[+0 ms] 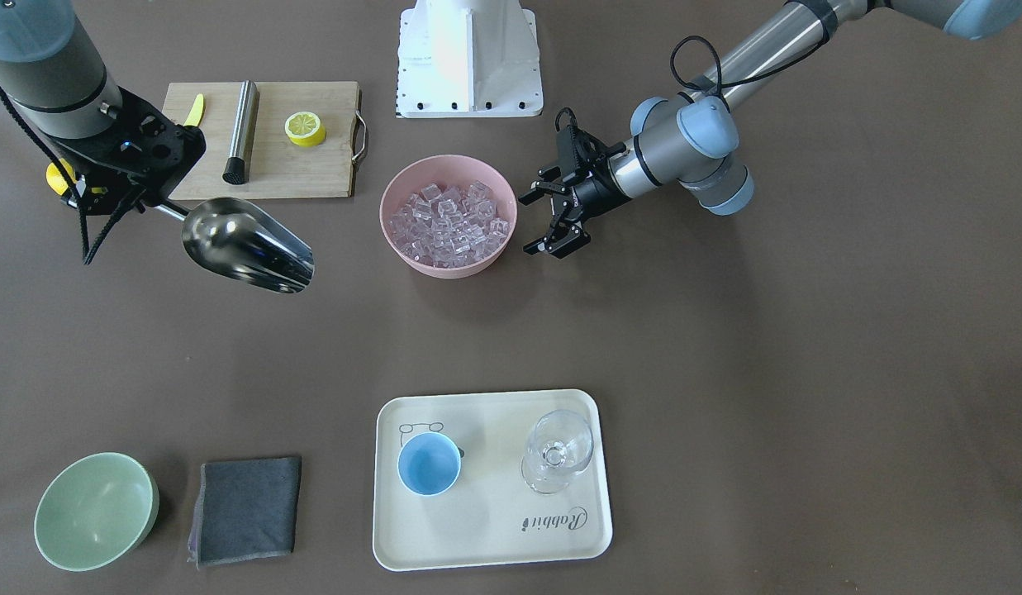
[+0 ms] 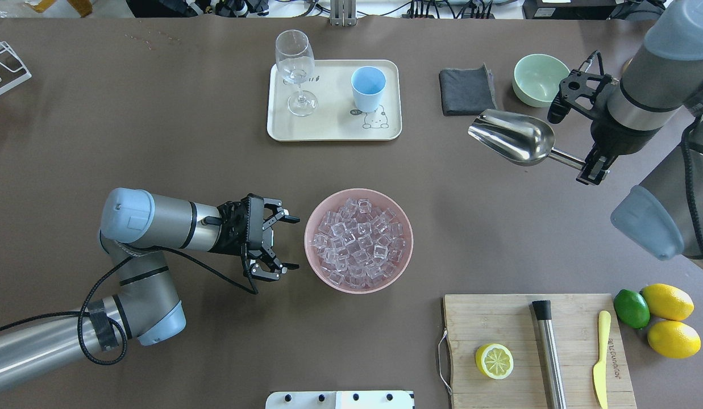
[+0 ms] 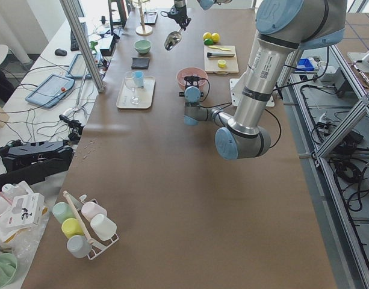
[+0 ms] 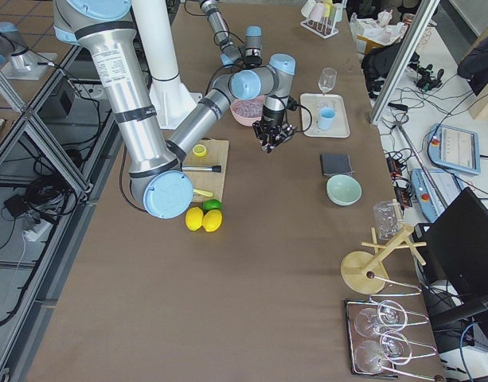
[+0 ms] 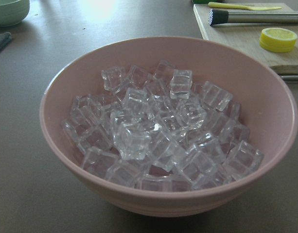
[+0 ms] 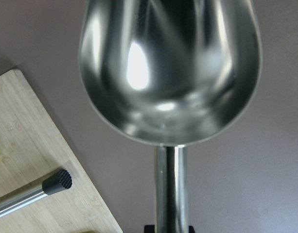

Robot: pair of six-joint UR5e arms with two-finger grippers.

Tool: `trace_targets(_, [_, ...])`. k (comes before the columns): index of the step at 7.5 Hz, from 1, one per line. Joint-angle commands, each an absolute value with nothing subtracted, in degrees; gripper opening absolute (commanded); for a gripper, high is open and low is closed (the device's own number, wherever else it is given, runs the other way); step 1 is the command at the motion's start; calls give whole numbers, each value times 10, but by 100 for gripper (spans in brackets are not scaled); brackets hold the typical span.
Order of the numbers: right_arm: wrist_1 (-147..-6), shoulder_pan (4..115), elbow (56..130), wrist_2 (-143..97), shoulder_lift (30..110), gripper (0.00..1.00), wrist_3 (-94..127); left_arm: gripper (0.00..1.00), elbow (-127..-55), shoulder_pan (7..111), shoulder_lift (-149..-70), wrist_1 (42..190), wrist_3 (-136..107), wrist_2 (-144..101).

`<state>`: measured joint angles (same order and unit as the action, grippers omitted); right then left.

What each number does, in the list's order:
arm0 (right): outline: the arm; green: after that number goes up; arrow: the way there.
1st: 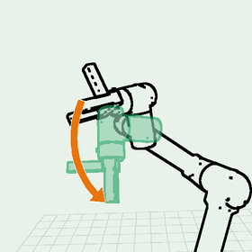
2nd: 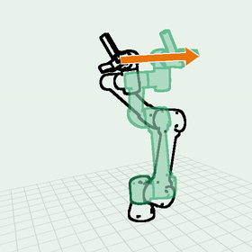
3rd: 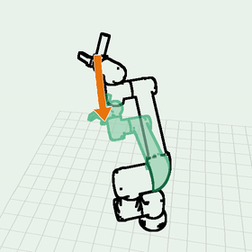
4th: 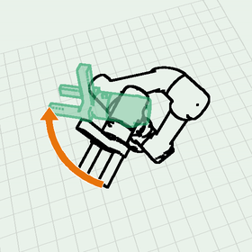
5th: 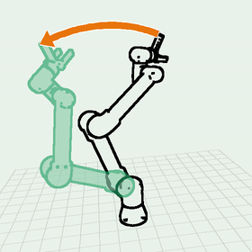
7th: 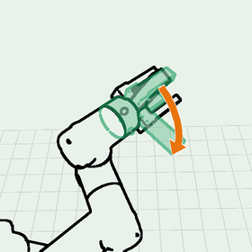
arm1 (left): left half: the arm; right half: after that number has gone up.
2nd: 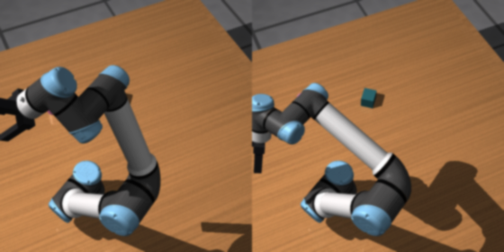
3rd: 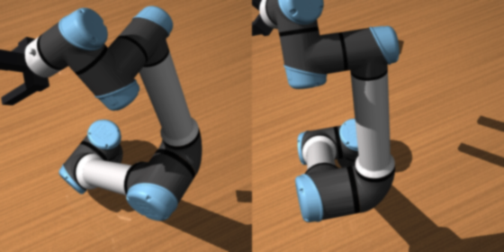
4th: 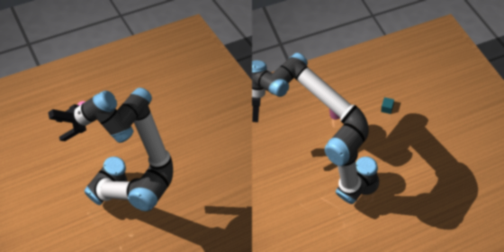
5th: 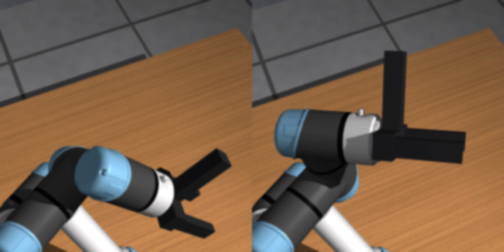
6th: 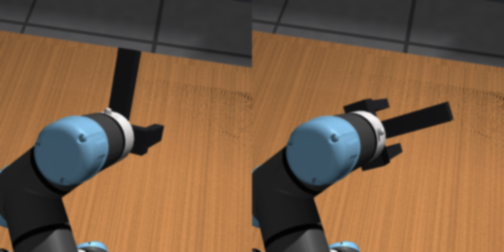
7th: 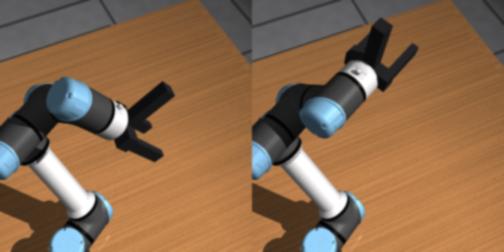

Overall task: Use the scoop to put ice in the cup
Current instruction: 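Lift the scoop with the right gripper and bring it to the bowl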

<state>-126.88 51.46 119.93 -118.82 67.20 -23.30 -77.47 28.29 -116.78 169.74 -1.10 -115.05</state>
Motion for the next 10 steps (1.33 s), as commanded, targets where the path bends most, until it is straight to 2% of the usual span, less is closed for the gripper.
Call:
trace_targets(1, [-1407,472,1211,-1151,600,0,-243,97,-774,278,-1169,1702,-12,-1150])
trace_targets(5, [-1528,412,1242,-1144,550,0,-248,97,-770,275,-1174,1704,-15,-1150])
trace_targets(8, [-1603,371,1158,-1153,476,0,-221,97,-769,276,-1176,1706,-17,-1150])
trace_targets(10, [-1631,345,1145,-1158,456,0,-176,97,-769,276,-1177,1706,-18,-1150])
